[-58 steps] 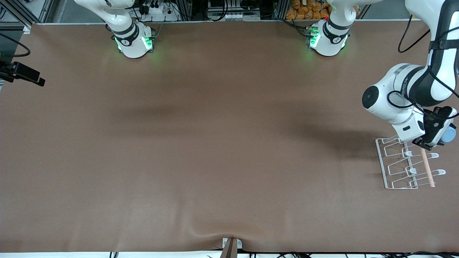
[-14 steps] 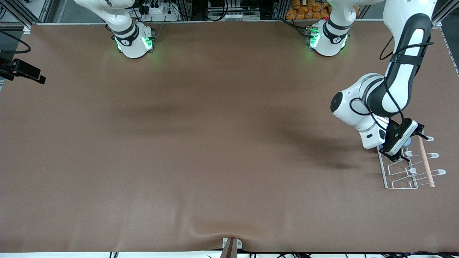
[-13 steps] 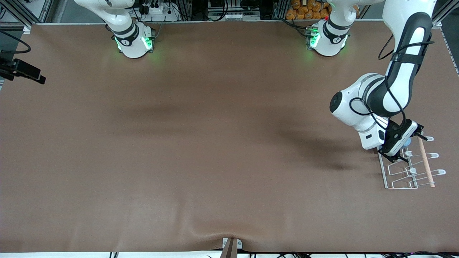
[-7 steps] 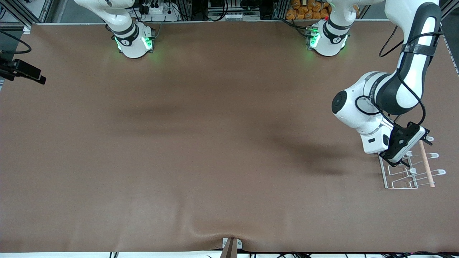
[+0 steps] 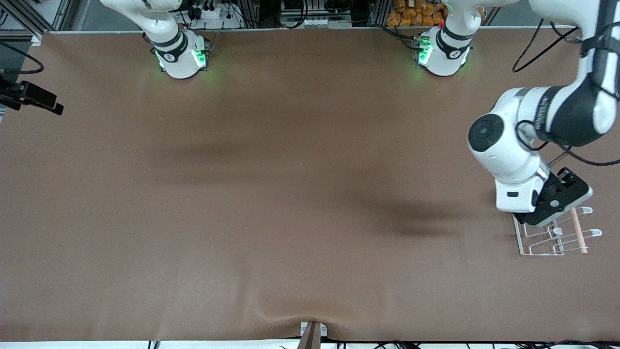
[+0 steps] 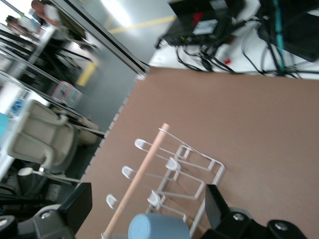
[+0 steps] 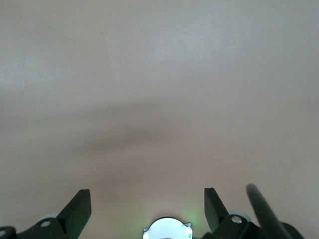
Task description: Transfer cup to left arm and place on rack
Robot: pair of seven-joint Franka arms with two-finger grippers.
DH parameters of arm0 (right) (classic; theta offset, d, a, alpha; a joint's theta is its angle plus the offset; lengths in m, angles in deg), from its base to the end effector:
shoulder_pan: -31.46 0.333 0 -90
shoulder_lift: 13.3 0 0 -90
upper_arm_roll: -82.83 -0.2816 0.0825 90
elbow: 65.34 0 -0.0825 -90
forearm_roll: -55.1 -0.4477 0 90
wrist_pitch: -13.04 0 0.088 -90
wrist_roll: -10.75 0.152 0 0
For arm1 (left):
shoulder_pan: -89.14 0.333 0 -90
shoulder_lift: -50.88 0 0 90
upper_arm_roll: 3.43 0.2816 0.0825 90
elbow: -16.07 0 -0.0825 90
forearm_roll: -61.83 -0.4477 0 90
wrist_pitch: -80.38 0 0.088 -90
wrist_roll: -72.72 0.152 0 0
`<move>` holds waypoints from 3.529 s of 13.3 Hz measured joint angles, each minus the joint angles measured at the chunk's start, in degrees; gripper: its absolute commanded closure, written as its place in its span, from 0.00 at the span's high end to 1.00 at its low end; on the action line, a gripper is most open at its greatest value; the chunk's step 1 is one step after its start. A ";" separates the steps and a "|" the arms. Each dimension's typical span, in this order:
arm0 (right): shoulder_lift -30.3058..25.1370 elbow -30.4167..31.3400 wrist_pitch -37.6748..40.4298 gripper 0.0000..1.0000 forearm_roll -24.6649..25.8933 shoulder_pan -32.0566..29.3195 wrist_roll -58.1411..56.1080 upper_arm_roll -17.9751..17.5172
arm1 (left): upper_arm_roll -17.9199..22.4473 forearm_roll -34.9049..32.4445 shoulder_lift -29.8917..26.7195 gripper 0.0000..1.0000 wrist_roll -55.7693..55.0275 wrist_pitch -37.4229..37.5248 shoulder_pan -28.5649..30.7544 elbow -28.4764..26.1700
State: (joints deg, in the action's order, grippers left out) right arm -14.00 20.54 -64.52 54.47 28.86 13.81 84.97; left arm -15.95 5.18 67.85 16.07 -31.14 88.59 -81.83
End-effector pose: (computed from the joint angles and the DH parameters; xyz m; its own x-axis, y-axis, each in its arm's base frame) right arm 0.5834 -0.0466 0.5731 0.9822 -0.1326 -0.1330 -0.1343 -0.9909 -0.0043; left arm 0.7048 -0.0620 0.3514 0.8517 0.1418 0.5045 0.4436 -0.7074 -0.5502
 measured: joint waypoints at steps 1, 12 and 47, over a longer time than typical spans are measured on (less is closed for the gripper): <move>0.00 0.00 0.00 1.00 0.00 0.00 0.00 0.00 | 0.01 2.68 -0.34 1.00 2.73 0.00 0.12 1.09; 0.01 0.03 -0.04 1.00 0.00 0.01 0.00 -0.01 | 1.46 55.90 -11.33 1.00 38.64 4.98 2.01 5.86; 0.01 -0.08 -0.24 1.00 0.00 0.01 0.02 0.01 | 7.49 55.26 -19.49 1.00 50.31 11.57 -1.38 2.45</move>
State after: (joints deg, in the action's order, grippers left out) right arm -13.99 20.46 -64.77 54.47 28.87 13.82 84.99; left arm -8.46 60.44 48.36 66.38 -19.57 87.21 -79.38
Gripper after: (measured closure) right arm 0.000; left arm 0.000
